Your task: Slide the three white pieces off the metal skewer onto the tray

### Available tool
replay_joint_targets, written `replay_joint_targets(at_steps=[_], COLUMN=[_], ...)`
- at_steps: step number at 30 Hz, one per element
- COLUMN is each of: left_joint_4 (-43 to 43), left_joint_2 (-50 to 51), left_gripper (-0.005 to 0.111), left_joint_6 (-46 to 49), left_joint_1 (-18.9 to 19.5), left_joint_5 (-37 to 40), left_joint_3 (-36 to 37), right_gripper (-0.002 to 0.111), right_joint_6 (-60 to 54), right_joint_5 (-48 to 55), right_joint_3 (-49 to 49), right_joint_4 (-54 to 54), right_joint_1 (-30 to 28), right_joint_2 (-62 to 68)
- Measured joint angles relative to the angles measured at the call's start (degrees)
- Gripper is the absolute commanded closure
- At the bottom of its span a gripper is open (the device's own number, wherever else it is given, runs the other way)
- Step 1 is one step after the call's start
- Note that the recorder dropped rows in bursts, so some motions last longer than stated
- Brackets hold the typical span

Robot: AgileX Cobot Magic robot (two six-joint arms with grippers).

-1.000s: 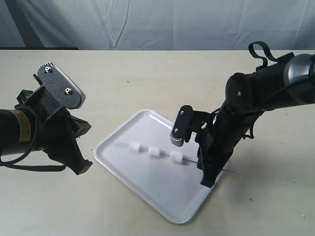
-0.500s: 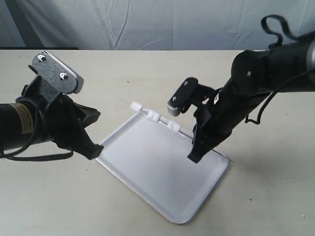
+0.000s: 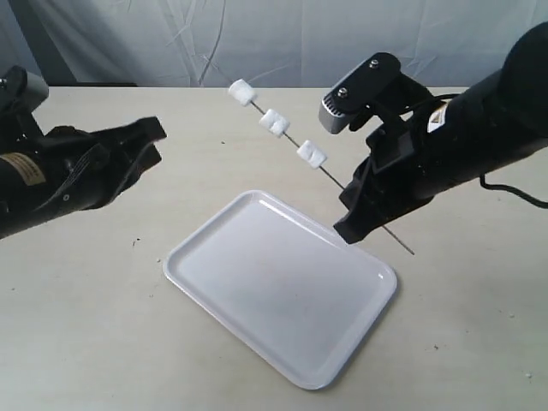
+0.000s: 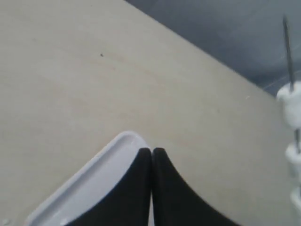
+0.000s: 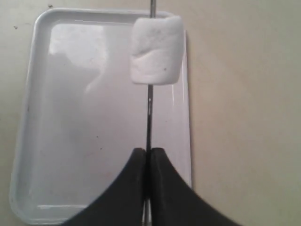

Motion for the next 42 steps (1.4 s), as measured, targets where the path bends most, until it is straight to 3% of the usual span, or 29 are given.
replay_joint_targets(at_steps=[1, 3, 4, 5, 6, 8, 10, 13, 17, 28, 42], left_joint_4=[11.64, 36.56, 45.73, 62.69, 73.93, 79.51, 79.73, 73.99, 66.54, 53.70, 45.71], left_joint_2=[0.26, 2.01, 2.97, 5.47, 8.11, 10.70, 12.94, 15.83, 16.33, 16.33, 16.33], left_gripper=[0.107, 0.107, 0.107, 0.107, 0.107, 0.107, 0.107, 0.107, 0.106, 0.074, 0.074], left_joint_6=[-14.76, -35.71, -42.67, -54.58, -62.06, -65.92, -66.67, -63.74, -61.77, -58.77, -51.44], left_joint_1=[0.00, 1.76, 2.23, 3.18, 3.31, 3.31, 3.31, 3.46, 3.46, 3.76, 3.76], left_joint_5=[-4.96, -15.25, -17.97, -21.86, -25.12, -27.36, -30.07, -36.20, -38.84, -40.60, -40.60], left_joint_3=[0.00, -1.11, -2.07, -3.99, -5.78, -6.70, -7.07, -7.23, -7.36, -7.88, -7.97], right_gripper=[0.109, 0.109, 0.109, 0.109, 0.109, 0.109, 0.109, 0.109, 0.109, 0.109, 0.109], right_joint_6=[3.30, 6.84, 7.50, 8.62, 9.00, 9.25, 9.55, 10.27, 11.46, 13.29, 12.05], right_joint_5=[0.00, 0.00, 0.00, 0.00, 0.33, 1.19, 1.92, 2.39, 1.33, 0.05, 3.14], right_joint_3=[1.29, 2.03, 2.11, 2.24, 2.24, 2.24, 2.24, 2.24, 2.24, 2.24, 2.24], right_joint_4=[-2.75, -6.58, -7.26, -8.28, -8.51, -8.64, -8.78, -9.00, -9.85, -9.88, -3.16], right_joint_1=[0.00, 0.00, 0.00, 0.00, 0.00, 0.00, 0.00, 0.00, 0.00, 0.00, 0.13], right_joint_2=[-1.76, -4.00, -4.61, -6.02, -7.08, -7.90, -8.55, -8.91, -9.03, -9.03, -9.03])
